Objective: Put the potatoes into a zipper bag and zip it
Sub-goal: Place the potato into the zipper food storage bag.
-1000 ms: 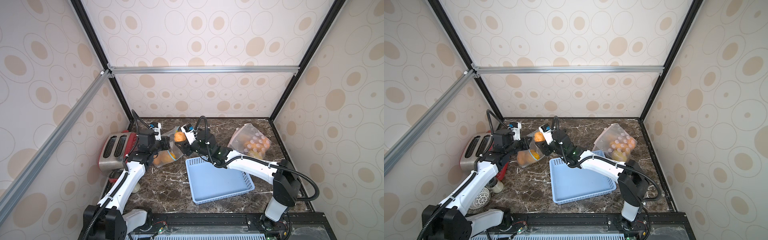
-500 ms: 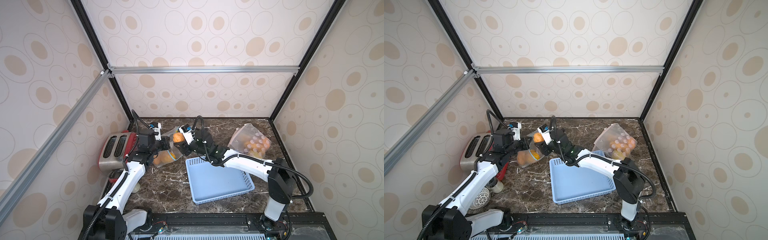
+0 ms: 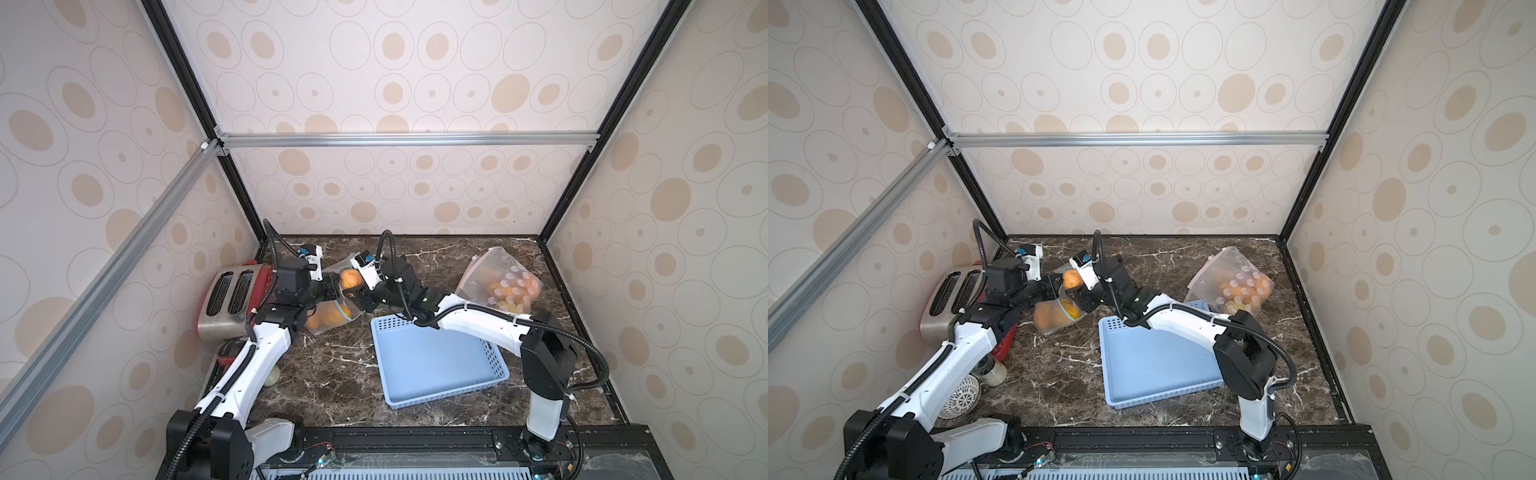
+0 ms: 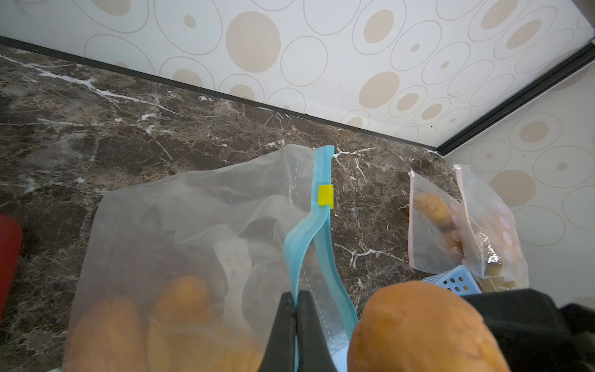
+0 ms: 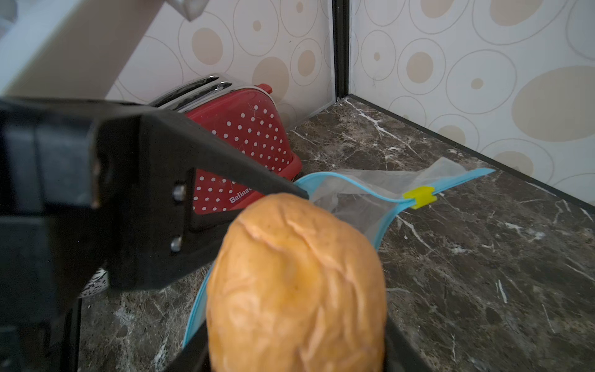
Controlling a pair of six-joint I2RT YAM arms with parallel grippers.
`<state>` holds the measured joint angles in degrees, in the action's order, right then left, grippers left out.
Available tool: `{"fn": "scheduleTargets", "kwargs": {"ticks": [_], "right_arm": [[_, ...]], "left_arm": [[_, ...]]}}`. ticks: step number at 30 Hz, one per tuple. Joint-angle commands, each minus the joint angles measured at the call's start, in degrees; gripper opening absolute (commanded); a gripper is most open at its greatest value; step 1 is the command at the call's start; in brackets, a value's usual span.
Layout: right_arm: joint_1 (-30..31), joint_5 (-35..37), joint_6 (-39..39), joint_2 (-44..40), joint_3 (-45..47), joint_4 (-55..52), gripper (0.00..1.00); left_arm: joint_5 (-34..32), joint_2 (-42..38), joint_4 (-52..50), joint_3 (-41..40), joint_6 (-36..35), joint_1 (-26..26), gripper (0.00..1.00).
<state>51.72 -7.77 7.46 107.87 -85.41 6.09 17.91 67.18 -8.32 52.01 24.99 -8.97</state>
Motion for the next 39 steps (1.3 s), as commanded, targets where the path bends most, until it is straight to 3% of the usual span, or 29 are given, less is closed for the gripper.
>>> {"fn": "scheduleTargets", "kwargs": {"ticks": [1,16,24,29,39], "right_arm": [[-0.2,-1.26,-0.26,1.43,-2.31,-1.24,0.45],[-0.13,0.91,-1.67,8.67,-9.69,-8.84,0.47],[-0.18,-1.08,-1.25,10.51,-12.4,-11.65,0.58],[-0.13,-3.59,-0.6,8.98,-11.9,-11.39,0.71],[-0.28,-3.07,-1.76,0.37,-5.23,-8.01,0.71]], "left_arm": [[0.16,-1.26,0.66,1.08,-1.02,0.27,0.0],[0.04,-1.29,0.64,0.99,-1.03,0.26,0.0],[-0.06,-1.17,0.67,0.99,-1.08,0.21,0.0],[-0.03,-1.0,0.67,0.9,-0.95,0.26,0.0],[0.42,-0.85,0.55,0.9,-1.41,0.27,0.0]]}}
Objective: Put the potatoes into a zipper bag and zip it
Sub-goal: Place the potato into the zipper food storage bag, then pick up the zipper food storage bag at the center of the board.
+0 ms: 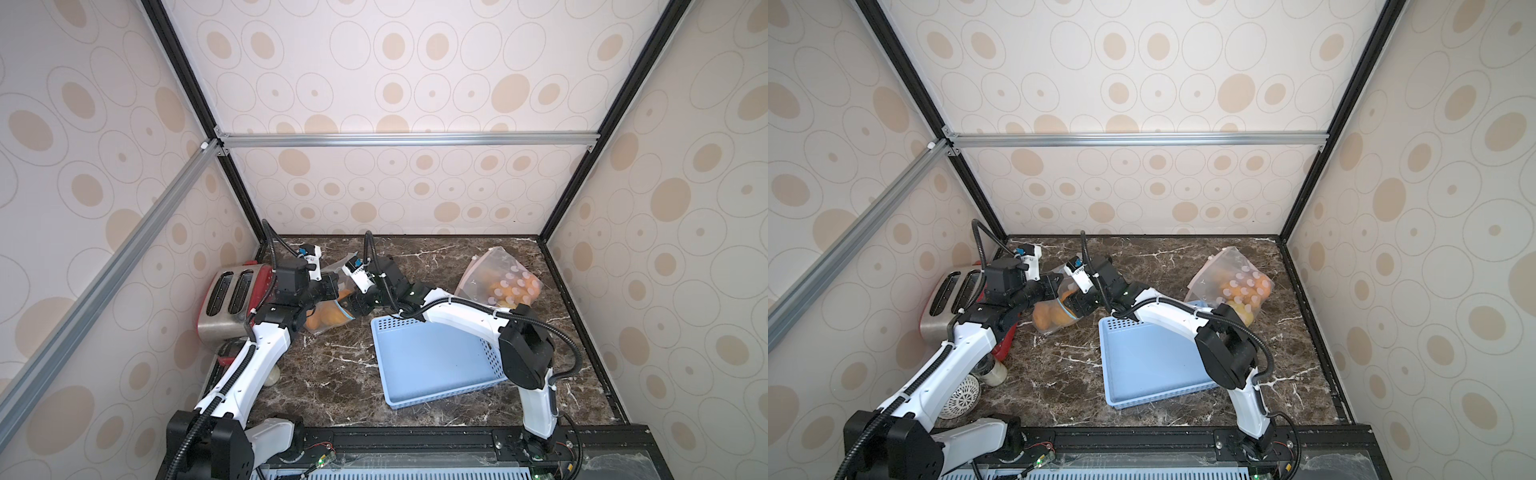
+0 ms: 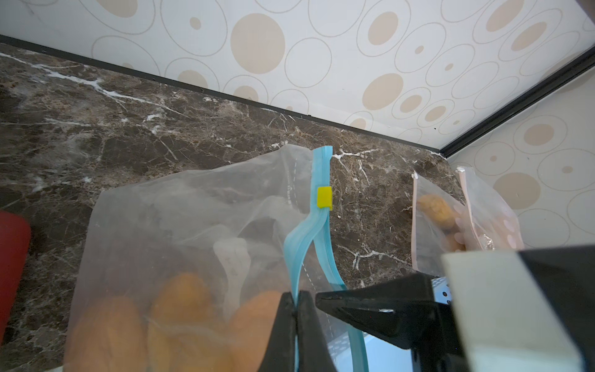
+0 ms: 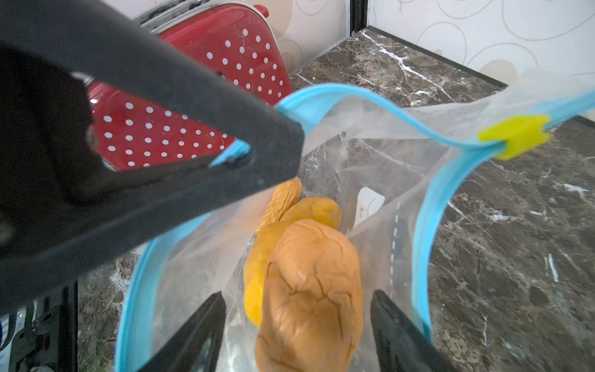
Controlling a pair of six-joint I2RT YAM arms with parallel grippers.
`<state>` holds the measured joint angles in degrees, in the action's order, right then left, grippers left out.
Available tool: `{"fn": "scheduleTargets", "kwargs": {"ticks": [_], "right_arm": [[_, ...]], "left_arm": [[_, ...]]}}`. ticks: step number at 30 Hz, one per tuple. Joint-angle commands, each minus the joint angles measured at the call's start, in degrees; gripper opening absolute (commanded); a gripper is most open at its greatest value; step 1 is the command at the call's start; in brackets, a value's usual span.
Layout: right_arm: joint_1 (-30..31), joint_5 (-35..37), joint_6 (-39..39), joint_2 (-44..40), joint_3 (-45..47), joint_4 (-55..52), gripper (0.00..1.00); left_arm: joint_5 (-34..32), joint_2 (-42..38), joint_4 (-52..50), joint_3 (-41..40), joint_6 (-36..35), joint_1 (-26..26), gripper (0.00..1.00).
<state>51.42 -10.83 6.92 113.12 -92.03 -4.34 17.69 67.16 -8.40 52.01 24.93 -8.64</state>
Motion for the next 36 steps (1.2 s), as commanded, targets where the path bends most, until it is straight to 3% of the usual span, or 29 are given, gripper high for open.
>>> {"fn": "scheduleTargets", "kwargs": {"ticks": [1,10,14,17,21,26,31,36], "right_arm": [[0.08,0.26,-1.49,-6.05,2.32,2.78,0.71],[-2.43,2.37,-4.18,-17.01,14.09,9.9,0.65],[-4.81,3.09,-5.96,-22.62,21.05,14.22,0.64],[-6.9,3.54,-7.14,-25.81,26.05,18.17,0.63],[-9.46,2.85,-8.79,-29.09,30.29,20.8,0.62],[-10.64,0.08,-15.01,-32.5,35.54,23.91,0.65],[-10.73,-6.33,-20.39,-34.99,42.87,34.29,0.71],[-10.73,-12.68,-25.1,-32.03,42.52,33.96,0.74]], "left_arm": [[0.68,-0.89,0.69,0.99,-1.45,-0.06,0.0],[6.78,0.32,-3.54,3.16,-8.74,-0.41,0.0],[2.64,0.21,-12.54,6.18,-14.31,-0.53,0.0],[-1.24,-4.05,-13.12,5.23,-16.3,-0.93,0.0],[6.02,-9.98,-13.34,3.28,-22.84,-1.23,0.0],[8.81,-16.7,-12.49,-0.86,-30.45,-2.61,0.0],[1.1,-18.99,-15.04,-2.25,-37.34,-4.39,0.0],[1.67,-20.54,-15.92,-3.62,-43.07,-5.06,0.0]]}}
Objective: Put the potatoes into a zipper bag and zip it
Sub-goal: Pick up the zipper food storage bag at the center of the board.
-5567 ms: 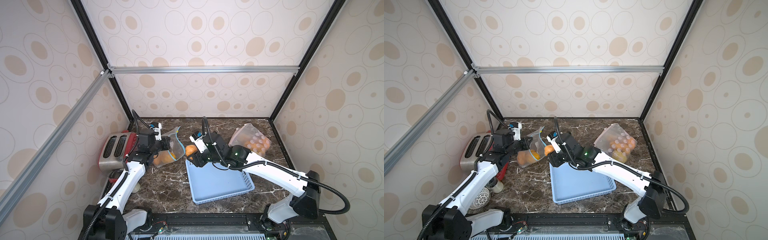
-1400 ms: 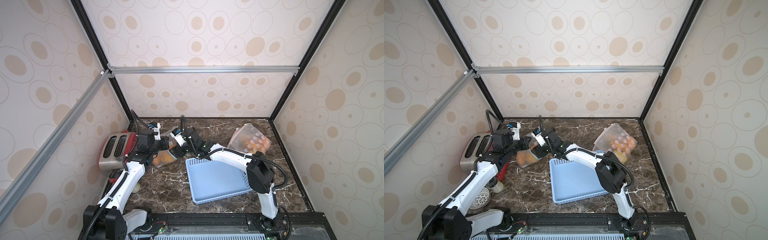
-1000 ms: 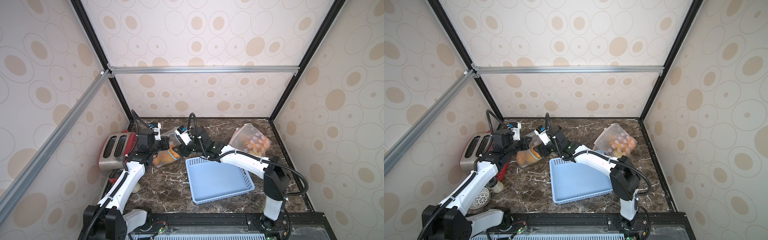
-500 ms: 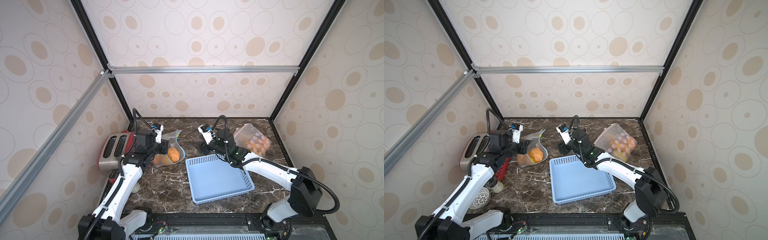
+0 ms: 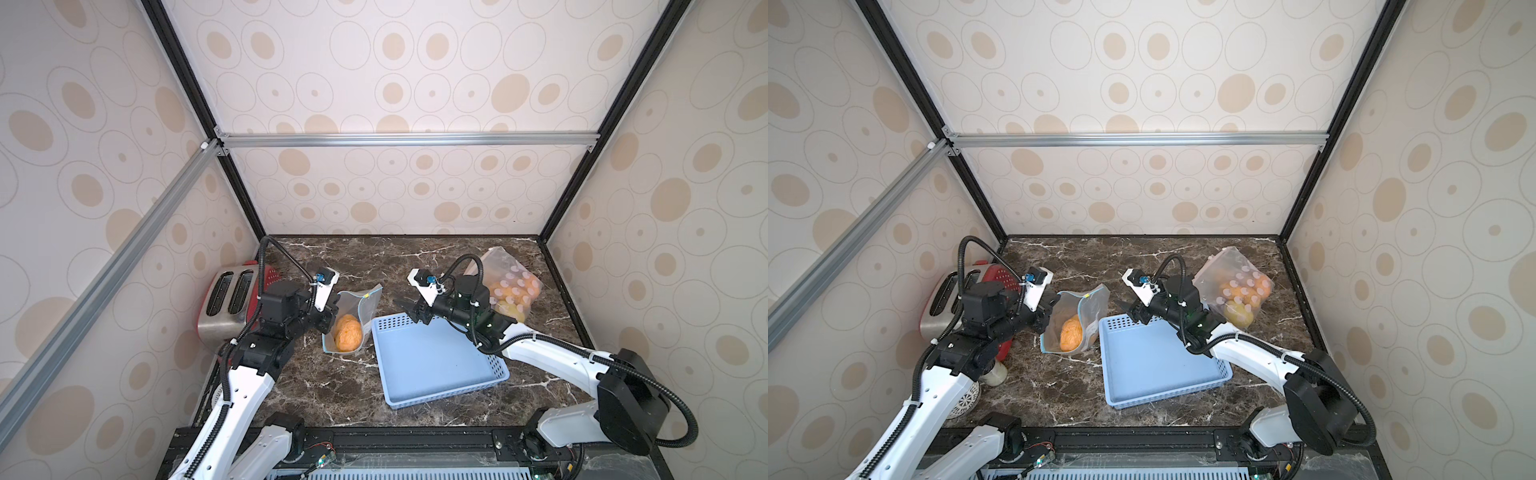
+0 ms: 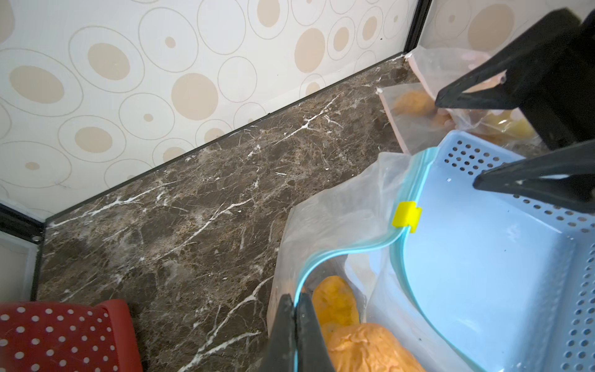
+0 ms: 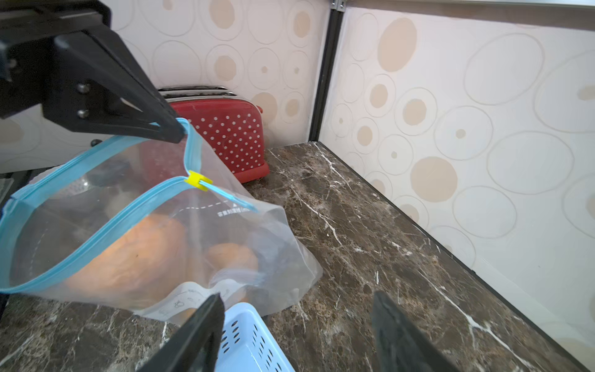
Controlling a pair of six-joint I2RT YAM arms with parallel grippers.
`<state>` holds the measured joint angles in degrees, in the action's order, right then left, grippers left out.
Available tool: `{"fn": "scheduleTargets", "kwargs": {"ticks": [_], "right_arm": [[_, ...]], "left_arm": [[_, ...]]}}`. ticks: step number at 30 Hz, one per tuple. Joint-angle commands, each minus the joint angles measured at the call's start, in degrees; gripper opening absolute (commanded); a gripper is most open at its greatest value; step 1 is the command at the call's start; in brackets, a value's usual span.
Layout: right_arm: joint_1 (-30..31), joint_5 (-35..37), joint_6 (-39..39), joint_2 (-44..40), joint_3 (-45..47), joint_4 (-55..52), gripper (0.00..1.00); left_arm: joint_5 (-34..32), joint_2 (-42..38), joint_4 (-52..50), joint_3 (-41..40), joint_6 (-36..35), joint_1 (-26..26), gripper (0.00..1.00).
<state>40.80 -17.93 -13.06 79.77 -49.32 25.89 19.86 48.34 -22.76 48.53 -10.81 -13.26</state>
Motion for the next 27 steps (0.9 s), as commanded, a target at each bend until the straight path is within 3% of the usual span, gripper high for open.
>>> {"fn": "scheduleTargets", "kwargs": {"ticks": [1,10,14,20,27], "right_arm": [[-0.1,-5.96,-5.54,2.21,-0.07,5.02,0.74],[-0.1,-15.75,-7.41,8.69,-1.12,12.7,0.71],[0.03,-15.91,-4.48,11.52,-3.53,16.36,0.59],[0.9,-20.37,-4.05,15.0,-6.21,16.32,0.52],[1.29,-24.84,-4.93,15.05,-7.24,13.59,0.34]], "left_arm": [[-0.35,-2.2,-1.75,-0.36,-8.26,-0.61,0.0],[-0.3,-4.37,-2.06,-2.36,-11.34,-1.42,0.0],[-0.79,-4.24,-2.08,-2.64,-11.27,-1.95,0.0],[-1.73,-4.48,-1.58,-2.53,-10.73,-2.25,0.0],[-2.63,-3.45,-1.48,-2.48,-9.42,-2.65,0.0]]}}
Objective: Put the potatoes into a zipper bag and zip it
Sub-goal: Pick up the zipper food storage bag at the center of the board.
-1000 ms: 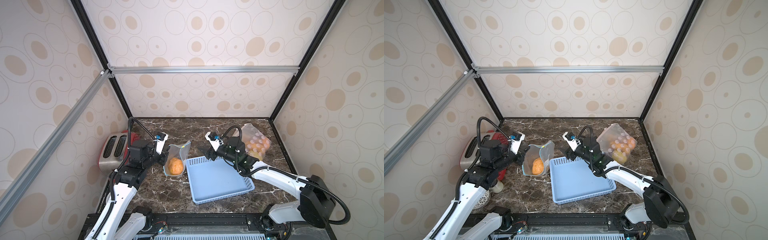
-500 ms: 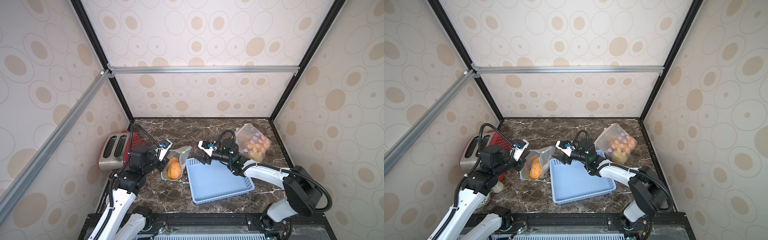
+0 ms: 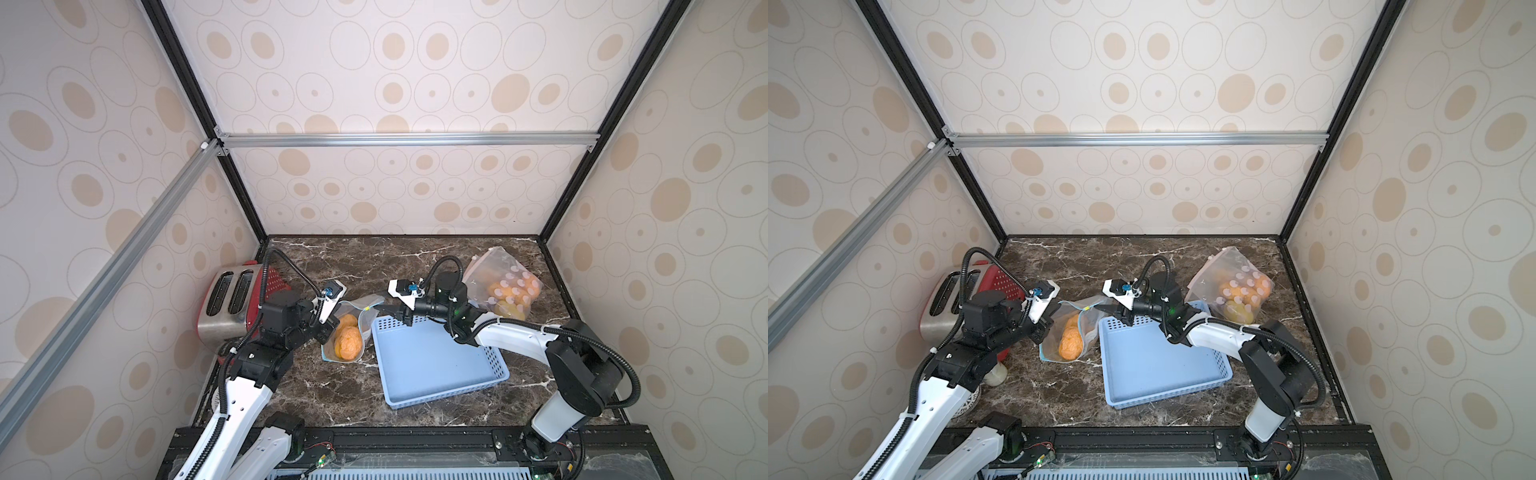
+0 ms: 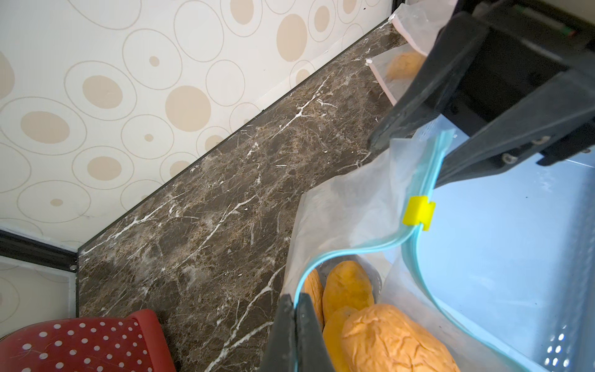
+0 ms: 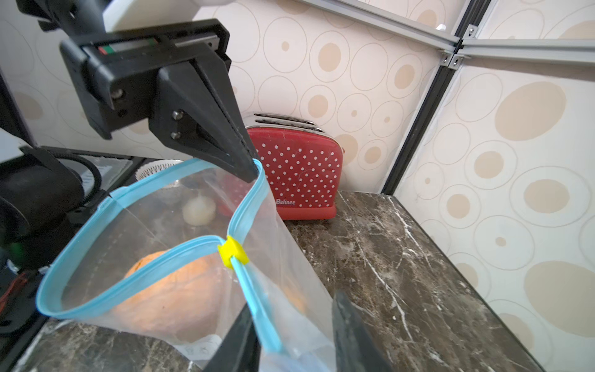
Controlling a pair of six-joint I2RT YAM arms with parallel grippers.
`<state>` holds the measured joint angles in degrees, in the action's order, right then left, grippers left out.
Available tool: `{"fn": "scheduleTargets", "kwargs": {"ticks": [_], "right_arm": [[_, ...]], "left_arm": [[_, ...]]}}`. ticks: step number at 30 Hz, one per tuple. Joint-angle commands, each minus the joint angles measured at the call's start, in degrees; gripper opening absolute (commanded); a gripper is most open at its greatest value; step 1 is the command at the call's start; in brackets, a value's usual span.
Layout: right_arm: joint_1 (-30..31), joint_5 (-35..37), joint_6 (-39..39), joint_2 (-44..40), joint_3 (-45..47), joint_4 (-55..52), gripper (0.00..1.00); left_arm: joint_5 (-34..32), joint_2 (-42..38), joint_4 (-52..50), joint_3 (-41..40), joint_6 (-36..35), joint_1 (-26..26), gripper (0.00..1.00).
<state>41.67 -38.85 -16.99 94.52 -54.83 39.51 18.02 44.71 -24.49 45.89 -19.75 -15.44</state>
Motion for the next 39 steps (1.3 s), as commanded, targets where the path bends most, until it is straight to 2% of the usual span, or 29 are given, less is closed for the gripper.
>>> {"fn": "scheduleTargets", "kwargs": {"ticks": [1,6,11,13,14,16,19,22,24,26,28,30,33,39], "right_arm": [[0.48,-4.44,-1.25,0.19,-1.77,-0.2,0.31],[0.59,-4.59,-1.67,-0.37,-1.6,-0.91,0.18],[0.54,-4.75,-1.81,-0.54,-1.43,-0.93,0.17],[0.6,-3.8,-1.11,-0.53,-1.54,-0.64,0.11],[0.53,-2.71,-0.23,-0.47,-1.72,-0.43,0.07],[0.59,0.82,2.38,-0.47,-2.07,0.29,0.0],[0.48,2.97,4.34,-0.47,-2.56,0.48,0.0],[0.45,4.82,6.71,-0.63,-2.8,0.92,0.0],[0.34,5.9,8.35,-0.74,-3.33,0.58,0.0],[0.22,6.6,9.79,-0.77,-3.44,0.88,0.0],[0.17,7.1,11.06,-0.91,-3.27,1.67,0.0],[0.09,6.84,11.36,-1.0,-3.31,1.43,0.0],[0.17,5.99,10.97,-1.18,-3.33,0.74,0.0],[-0.05,4.81,10.58,-1.46,-3.29,0.0,0.0]], "left_arm": [[-0.99,0.33,0.27,0.25,-0.38,-0.54,0.0],[-2.06,0.62,0.23,0.41,0.21,-0.66,0.0],[-2.94,1.1,0.39,0.95,0.98,-0.82,0.0],[-3.07,1.22,0.24,1.32,1.24,-0.9,0.0],[-3.11,1.3,0.19,1.64,1.45,-0.91,0.06],[-2.53,1.26,0.64,2.65,2.15,-0.9,0.4],[-0.02,1.49,0.5,7.1,1.39,-0.85,0.56],[0.75,2.23,0.13,12.53,0.8,-0.9,0.63],[4.16,3.31,-0.72,15.61,-0.54,-0.9,0.64],[10.76,4.61,-1.5,17.54,-1.45,-0.97,0.63],[18.58,5.67,-1.14,17.71,-1.96,-1.63,0.59],[22.77,5.69,0.49,16.29,-1.48,-2.34,0.58],[23.0,5.44,3.52,12.63,-2.27,-2.99,0.59],[16.15,9.34,2.04,11.63,-5.22,-4.72,0.59]]}}
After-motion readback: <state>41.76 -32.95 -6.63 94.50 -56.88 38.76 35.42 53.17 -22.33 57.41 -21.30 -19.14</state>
